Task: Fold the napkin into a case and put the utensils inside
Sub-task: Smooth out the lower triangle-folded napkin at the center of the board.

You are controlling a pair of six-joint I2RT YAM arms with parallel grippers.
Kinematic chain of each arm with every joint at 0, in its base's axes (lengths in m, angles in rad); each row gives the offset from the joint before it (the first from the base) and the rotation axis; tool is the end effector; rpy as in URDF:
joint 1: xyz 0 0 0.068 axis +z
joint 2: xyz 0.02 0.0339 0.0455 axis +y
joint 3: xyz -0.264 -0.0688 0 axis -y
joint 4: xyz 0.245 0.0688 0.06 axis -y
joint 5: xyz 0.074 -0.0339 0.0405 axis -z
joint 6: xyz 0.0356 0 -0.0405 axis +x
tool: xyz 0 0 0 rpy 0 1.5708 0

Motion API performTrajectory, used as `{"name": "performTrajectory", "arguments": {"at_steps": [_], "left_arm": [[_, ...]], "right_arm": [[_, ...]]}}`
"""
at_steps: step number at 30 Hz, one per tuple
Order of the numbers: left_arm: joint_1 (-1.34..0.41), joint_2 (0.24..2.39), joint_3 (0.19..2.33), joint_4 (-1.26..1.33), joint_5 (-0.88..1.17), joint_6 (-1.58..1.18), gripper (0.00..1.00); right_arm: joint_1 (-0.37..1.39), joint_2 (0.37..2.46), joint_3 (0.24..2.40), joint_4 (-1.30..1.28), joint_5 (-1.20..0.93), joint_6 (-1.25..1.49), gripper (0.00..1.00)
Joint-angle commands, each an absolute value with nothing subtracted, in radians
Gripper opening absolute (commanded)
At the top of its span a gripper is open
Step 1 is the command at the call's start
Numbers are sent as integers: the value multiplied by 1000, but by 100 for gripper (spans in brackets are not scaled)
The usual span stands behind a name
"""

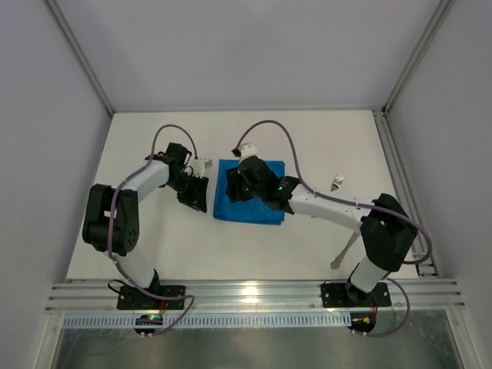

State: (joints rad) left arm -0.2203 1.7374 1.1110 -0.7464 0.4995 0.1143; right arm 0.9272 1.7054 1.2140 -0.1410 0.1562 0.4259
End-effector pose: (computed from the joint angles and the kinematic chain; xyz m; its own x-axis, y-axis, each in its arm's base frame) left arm 0.3067 -0.0862 0.1756 -0.9182 0.3082 -0.2490 0.3910 0.8061 -0.4441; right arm 0.2371 0.3069 0.2479 -0.6184 -0.1442 -0.7725 -0.5045 0.8266 0.2495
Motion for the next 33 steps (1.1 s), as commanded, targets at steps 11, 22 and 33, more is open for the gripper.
{"name": "performTrajectory", "arguments": {"at_steps": [11, 22, 33], "left_arm": [[-321, 1818, 1287, -752, 448, 81, 35], [-334, 1907, 1213, -750, 399, 106, 13], [-336, 1784, 1187, -808, 477, 190, 17]], "right_arm": [[700, 1582, 962, -91, 51, 561, 22], [571, 1727, 861, -8, -66, 618, 10], [555, 1645, 945, -95, -90, 500, 9]]}}
